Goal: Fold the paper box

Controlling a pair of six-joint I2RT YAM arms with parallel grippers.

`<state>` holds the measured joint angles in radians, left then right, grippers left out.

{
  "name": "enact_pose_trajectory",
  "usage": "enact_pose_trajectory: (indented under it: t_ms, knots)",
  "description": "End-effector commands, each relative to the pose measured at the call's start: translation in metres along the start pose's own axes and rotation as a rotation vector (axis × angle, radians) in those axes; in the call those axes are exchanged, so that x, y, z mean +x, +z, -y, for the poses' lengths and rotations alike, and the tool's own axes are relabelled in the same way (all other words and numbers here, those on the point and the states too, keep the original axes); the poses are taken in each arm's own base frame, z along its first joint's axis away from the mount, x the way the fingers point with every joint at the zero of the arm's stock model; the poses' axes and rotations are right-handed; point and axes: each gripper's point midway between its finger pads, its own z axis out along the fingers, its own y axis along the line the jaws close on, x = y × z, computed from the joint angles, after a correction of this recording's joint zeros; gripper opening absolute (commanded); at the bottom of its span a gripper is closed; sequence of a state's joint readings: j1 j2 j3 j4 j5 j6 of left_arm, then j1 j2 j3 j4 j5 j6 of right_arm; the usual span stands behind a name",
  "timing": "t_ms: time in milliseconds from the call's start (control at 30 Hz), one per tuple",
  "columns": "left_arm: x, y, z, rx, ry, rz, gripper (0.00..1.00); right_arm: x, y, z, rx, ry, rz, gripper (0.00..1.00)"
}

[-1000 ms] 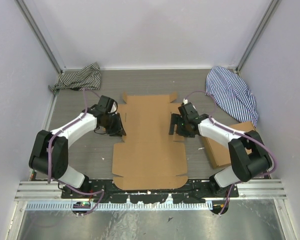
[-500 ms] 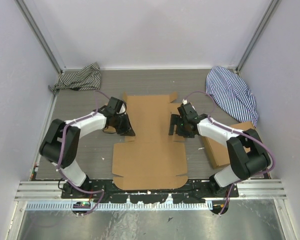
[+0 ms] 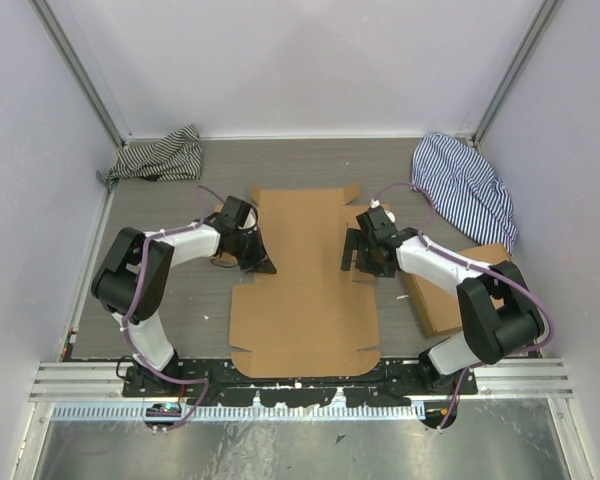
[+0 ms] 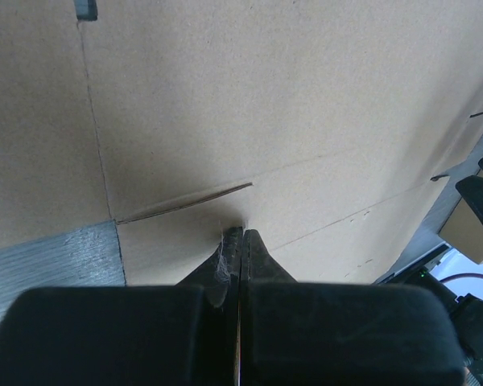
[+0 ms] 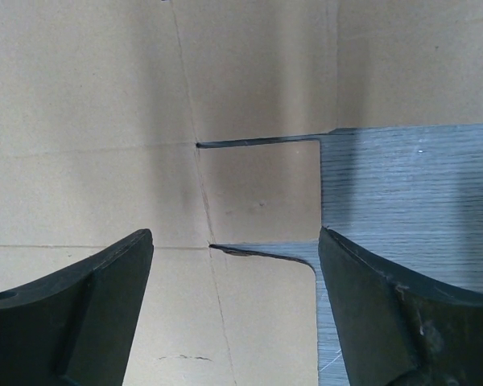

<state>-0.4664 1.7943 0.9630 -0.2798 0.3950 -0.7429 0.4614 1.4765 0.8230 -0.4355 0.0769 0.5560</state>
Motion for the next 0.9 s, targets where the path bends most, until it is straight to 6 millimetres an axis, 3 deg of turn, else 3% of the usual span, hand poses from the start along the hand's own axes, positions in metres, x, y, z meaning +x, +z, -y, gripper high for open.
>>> enact_pose_trajectory:
  t_ms: [0,167,633,867]
  knots:
    - [0.019,0.023,-0.064,-0.219,-0.028,-0.019,0.00,-0.024,-0.006,0.003,0.003,0.073,0.055,0.90]
    - [0.022,0.031,-0.074,-0.242,-0.043,-0.037,0.00,-0.028,0.002,0.017,-0.004,0.122,0.039,0.96]
    - [0.028,0.040,-0.083,-0.250,-0.050,-0.060,0.00,-0.014,0.027,0.014,-0.043,0.084,-0.030,0.96]
    - [0.028,0.039,-0.082,-0.250,-0.045,-0.060,0.00,-0.029,0.009,0.004,-0.091,0.080,0.028,0.94]
